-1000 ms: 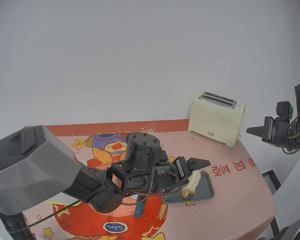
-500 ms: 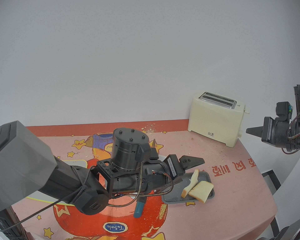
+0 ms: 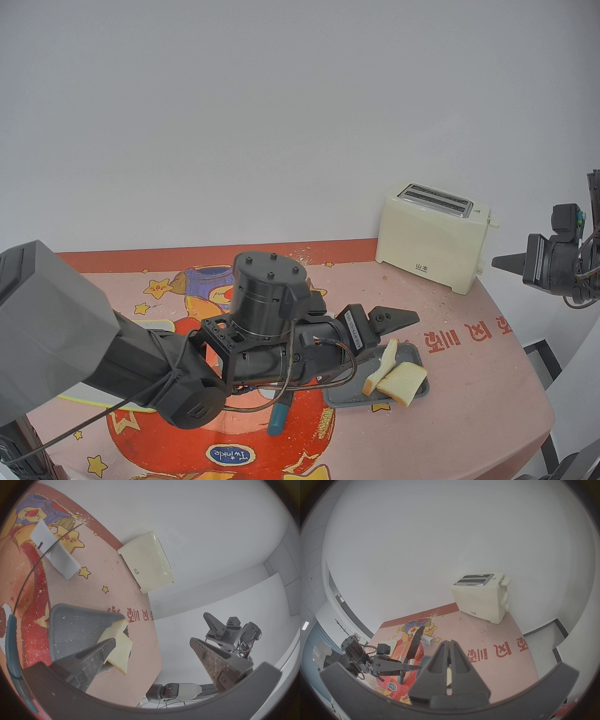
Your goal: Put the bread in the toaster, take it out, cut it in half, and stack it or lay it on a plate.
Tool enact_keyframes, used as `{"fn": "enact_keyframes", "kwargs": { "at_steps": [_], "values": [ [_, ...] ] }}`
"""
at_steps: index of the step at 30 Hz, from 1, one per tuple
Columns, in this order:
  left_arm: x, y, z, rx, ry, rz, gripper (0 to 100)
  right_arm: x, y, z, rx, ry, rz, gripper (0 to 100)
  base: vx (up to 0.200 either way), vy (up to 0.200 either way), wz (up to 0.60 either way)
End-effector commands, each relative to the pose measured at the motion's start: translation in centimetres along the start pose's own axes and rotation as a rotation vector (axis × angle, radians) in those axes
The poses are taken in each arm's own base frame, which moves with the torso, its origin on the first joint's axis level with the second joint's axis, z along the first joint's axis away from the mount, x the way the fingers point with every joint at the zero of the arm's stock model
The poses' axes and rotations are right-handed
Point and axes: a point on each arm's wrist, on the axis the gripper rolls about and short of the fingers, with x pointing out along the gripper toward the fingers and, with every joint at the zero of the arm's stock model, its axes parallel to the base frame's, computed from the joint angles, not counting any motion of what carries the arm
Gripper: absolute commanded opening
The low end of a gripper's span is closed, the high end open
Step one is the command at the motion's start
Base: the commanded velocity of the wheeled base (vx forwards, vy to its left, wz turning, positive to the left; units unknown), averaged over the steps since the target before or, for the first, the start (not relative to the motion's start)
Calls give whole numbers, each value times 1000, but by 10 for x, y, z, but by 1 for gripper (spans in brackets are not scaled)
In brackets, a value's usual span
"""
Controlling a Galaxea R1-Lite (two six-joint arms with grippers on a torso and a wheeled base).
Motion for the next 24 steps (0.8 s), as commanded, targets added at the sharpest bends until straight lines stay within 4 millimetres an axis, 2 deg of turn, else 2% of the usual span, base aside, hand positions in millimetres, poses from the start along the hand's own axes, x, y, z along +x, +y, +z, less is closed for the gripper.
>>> {"fn": "enact_keyframes", "kwargs": {
  "at_steps": [1, 13, 19, 24],
  "values": [
    [6, 5, 0, -5, 7, 10, 100, 0, 0, 0, 0, 1, 0, 0, 0, 0, 0],
    [28, 20, 0, -15, 22, 36, 100, 4, -1, -1, 0, 14, -6, 0, 0, 0, 0],
    [35, 12, -10, 0, 52, 14, 100, 8, -1, -2, 0, 25, -13, 0, 0, 0, 0],
    [41, 4, -28, 13, 102, -3, 100, 7, -1, -2, 1, 22, -13, 0, 0, 0, 0]
  ]
}}
